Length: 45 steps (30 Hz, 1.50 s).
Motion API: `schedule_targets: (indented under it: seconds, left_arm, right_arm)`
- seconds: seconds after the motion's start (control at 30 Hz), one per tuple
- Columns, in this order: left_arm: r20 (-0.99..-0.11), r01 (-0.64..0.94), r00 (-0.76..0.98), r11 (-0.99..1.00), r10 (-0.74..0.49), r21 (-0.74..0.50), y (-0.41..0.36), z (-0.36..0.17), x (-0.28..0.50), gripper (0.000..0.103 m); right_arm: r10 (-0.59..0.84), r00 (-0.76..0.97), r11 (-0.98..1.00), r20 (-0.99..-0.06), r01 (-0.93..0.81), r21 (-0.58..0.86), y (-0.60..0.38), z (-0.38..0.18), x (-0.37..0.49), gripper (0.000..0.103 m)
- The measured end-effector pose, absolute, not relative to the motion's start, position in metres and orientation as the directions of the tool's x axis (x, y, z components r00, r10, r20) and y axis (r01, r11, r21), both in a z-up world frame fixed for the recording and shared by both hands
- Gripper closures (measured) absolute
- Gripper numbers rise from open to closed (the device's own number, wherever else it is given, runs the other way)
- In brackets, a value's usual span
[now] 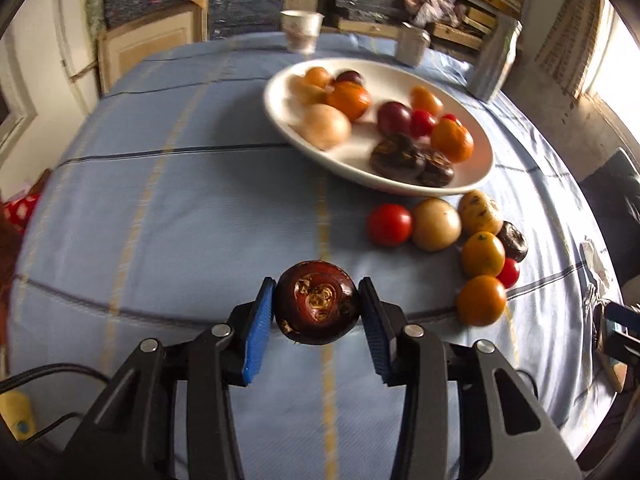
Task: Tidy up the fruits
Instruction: 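Grasp a dark mangosteen with the left gripper while the right gripper grasps an orange tomato, then carry both fruits onto the white plate and open both grippers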
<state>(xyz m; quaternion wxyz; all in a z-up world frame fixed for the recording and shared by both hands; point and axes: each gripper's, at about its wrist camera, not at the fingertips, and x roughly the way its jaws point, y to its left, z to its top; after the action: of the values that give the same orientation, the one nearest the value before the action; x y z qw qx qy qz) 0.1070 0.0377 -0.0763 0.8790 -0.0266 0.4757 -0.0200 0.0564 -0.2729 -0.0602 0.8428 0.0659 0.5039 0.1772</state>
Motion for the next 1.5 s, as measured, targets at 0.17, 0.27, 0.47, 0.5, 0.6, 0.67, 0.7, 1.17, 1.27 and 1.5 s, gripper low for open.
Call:
schedule_targets:
  seconds: [0.17, 0.27, 0.47, 0.5, 0.6, 0.67, 0.7, 1.17, 1.27, 1.5]
  left_arm:
    - [-0.833, -0.073, 0.553, 0.996, -0.004, -0.054, 0.073, -0.064, 0.084, 0.061]
    - [-0.832, -0.116, 0.555, 0.992, 0.030, -0.042, 0.090, -0.058, 0.069, 0.061]
    - [-0.828, -0.186, 0.555, 0.982, 0.081, -0.028, 0.115, -0.049, 0.044, 0.061]
    - [-0.828, -0.192, 0.554, 0.981, 0.086, -0.027, 0.117, -0.048, 0.042, 0.061]
    - [-0.833, -0.210, 0.545, 0.977, 0.096, -0.025, 0.121, -0.050, 0.036, 0.061]
    - [-0.836, -0.212, 0.540, 0.977, 0.096, -0.025, 0.121, -0.051, 0.035, 0.061]
    - [-0.838, -0.209, 0.538, 0.978, 0.096, -0.023, 0.121, -0.051, 0.035, 0.061]
    - [-0.832, -0.088, 0.554, 0.995, 0.008, -0.050, 0.082, -0.051, 0.058, 0.061]
    - [-0.819, -0.032, 0.573, 0.998, -0.027, -0.055, 0.064, -0.037, 0.075, 0.061]
    - [-0.702, 0.072, 0.709, 0.997, -0.066, -0.021, 0.033, 0.055, 0.136, 0.061]
  right_arm:
    - [0.441, 0.353, 0.873, -0.825, -0.383, 0.302, -0.212, -0.073, 0.086, 0.035]
    - [0.459, 0.313, 0.855, -0.832, -0.410, 0.318, -0.192, -0.083, 0.098, 0.045]
    - [0.453, 0.296, 0.852, -0.841, -0.421, 0.310, -0.176, -0.094, 0.112, 0.058]
    - [0.452, 0.298, 0.852, -0.841, -0.424, 0.308, -0.175, -0.095, 0.114, 0.059]
    - [0.452, 0.294, 0.850, -0.842, -0.429, 0.306, -0.171, -0.100, 0.118, 0.063]
    - [0.461, 0.290, 0.846, -0.839, -0.429, 0.317, -0.169, -0.103, 0.120, 0.063]
    - [0.461, 0.291, 0.845, -0.838, -0.431, 0.315, -0.167, -0.103, 0.121, 0.063]
    - [0.429, 0.310, 0.839, -0.849, -0.485, 0.247, -0.178, -0.088, 0.091, 0.063]
    - [0.428, 0.375, 0.855, -0.822, -0.464, 0.233, -0.199, -0.057, 0.095, 0.063]
    - [0.454, 0.635, 0.878, -0.625, -0.438, 0.193, -0.240, 0.090, 0.137, 0.063]
